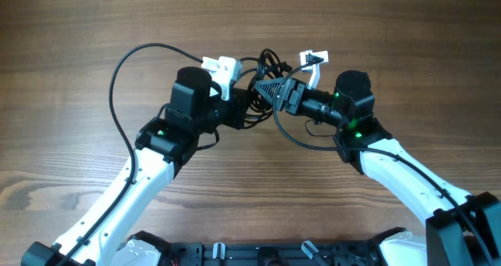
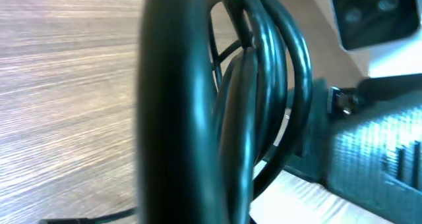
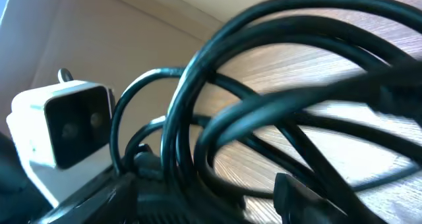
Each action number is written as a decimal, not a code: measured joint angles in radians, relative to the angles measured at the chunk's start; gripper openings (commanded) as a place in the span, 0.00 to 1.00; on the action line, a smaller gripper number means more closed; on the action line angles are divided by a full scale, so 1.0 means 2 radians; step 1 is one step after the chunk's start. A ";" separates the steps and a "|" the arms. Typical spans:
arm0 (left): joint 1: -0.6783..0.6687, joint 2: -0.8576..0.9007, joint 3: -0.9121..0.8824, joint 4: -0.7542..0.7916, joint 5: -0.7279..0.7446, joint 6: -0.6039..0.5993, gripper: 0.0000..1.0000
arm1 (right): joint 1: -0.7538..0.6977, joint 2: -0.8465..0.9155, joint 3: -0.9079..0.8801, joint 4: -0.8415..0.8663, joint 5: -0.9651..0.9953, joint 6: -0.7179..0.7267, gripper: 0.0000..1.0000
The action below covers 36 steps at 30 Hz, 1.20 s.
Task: Untangle cables
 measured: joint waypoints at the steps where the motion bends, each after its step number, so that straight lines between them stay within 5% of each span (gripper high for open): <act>1: -0.006 0.000 0.000 0.002 0.001 0.000 0.04 | 0.000 0.000 0.000 0.000 0.000 0.000 0.67; 3: -0.013 0.000 0.000 0.006 0.002 0.000 0.04 | 0.000 0.001 0.000 0.000 0.002 0.000 0.60; 8: -0.017 0.000 0.000 0.007 0.002 0.000 0.04 | 0.000 0.007 0.000 -0.001 0.009 -0.004 0.15; 10: -0.017 0.000 0.000 0.006 0.002 0.000 0.04 | 0.000 0.007 0.000 0.000 0.013 -0.008 0.05; 30: -0.022 0.000 0.000 0.005 -0.099 -0.002 0.04 | 0.000 0.007 0.000 0.000 0.024 -0.010 0.04; 36: -0.021 0.000 0.000 -0.012 -0.139 -0.002 0.04 | 0.000 0.009 -0.001 0.060 -0.013 0.003 0.04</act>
